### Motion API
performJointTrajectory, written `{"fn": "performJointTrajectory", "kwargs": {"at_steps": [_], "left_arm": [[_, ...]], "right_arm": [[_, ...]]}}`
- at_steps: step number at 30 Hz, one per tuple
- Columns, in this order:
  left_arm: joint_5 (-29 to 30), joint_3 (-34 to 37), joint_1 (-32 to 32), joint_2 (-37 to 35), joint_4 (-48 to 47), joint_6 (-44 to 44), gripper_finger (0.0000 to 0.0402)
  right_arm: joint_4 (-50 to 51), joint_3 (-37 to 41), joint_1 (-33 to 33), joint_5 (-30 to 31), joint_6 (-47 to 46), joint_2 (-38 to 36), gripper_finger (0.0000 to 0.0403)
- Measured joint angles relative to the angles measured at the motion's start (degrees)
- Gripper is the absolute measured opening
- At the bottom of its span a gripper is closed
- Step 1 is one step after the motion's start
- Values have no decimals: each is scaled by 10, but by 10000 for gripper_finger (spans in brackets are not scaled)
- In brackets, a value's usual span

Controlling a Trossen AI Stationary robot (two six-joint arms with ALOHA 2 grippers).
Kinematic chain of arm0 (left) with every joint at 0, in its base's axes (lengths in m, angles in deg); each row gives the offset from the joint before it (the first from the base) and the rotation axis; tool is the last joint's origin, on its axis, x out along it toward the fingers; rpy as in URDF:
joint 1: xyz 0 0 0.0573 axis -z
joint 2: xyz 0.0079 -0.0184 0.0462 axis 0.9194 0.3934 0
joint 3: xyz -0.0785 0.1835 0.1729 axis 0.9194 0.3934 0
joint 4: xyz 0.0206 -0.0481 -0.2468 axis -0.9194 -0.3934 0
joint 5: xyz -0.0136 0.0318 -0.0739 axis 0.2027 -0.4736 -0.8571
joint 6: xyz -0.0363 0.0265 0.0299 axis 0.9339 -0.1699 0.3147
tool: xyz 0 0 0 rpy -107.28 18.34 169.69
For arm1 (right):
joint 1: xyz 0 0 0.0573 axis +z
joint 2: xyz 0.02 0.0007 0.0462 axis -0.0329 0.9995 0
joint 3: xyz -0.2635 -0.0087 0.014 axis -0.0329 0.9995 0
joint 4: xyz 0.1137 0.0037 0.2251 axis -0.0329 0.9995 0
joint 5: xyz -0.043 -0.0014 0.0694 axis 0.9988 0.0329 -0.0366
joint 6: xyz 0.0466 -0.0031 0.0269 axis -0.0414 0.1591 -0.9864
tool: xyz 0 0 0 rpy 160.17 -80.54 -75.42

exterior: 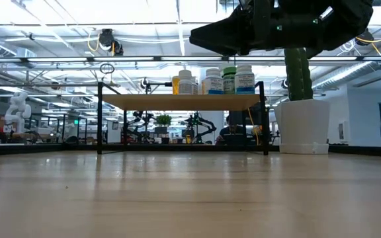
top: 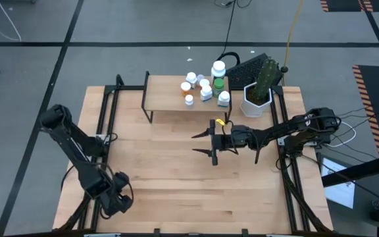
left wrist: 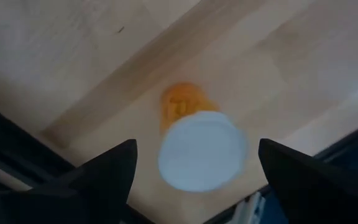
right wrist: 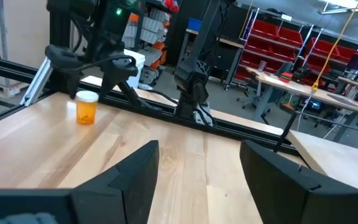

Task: Pick and place medicine bottles onto shelf by color
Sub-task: Put the orange pill bottle on the shelf

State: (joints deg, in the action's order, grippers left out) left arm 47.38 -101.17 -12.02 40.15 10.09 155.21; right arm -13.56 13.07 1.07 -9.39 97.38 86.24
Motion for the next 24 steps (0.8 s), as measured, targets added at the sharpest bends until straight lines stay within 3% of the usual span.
{"fn": "performJointTrajectory", "kwargs": {"at_steps": [5, 16, 24], "left_arm": [[-31, 0, -2, 8, -30, 7, 330], [-42, 0, -22, 8, -20, -5, 209], [-65, 0, -43, 6, -23, -19, 237]], "right_arm": [[2, 0, 0, 0, -1, 0, 219], [5, 0, 0, 0, -1, 0, 219], [5, 0, 0, 0, -1, 0, 219]]}}
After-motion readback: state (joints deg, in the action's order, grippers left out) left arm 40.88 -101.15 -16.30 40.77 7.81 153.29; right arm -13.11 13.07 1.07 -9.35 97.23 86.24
